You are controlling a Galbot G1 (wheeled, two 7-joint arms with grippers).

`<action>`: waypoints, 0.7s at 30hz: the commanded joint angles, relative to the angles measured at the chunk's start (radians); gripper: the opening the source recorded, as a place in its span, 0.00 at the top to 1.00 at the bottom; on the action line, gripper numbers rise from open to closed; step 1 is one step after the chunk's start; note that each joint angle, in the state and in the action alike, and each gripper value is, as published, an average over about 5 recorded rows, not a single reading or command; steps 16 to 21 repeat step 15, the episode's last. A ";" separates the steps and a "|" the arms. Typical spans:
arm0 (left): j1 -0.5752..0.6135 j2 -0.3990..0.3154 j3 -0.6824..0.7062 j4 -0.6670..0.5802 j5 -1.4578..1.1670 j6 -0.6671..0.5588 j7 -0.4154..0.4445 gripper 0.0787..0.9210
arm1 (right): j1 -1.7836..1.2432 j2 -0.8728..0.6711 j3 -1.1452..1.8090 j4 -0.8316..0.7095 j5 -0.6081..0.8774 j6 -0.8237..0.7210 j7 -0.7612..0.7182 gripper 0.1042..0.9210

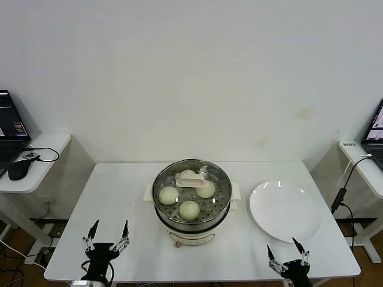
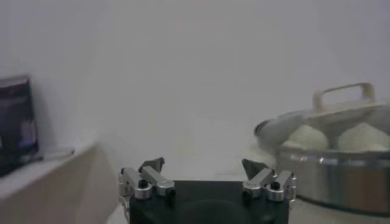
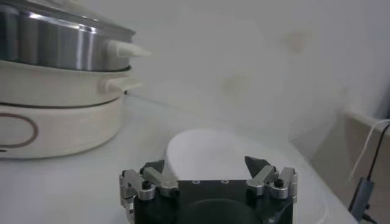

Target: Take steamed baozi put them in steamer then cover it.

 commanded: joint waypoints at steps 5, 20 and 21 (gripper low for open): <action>0.062 -0.012 -0.022 0.047 -0.120 -0.026 0.003 0.12 | -0.055 -0.024 -0.021 0.079 0.020 -0.037 -0.003 0.12; 0.078 0.006 -0.028 0.050 -0.099 -0.023 0.027 0.12 | -0.066 -0.021 -0.043 0.113 0.007 -0.064 0.010 0.12; 0.078 0.006 -0.028 0.050 -0.099 -0.023 0.027 0.12 | -0.066 -0.021 -0.043 0.113 0.007 -0.064 0.010 0.12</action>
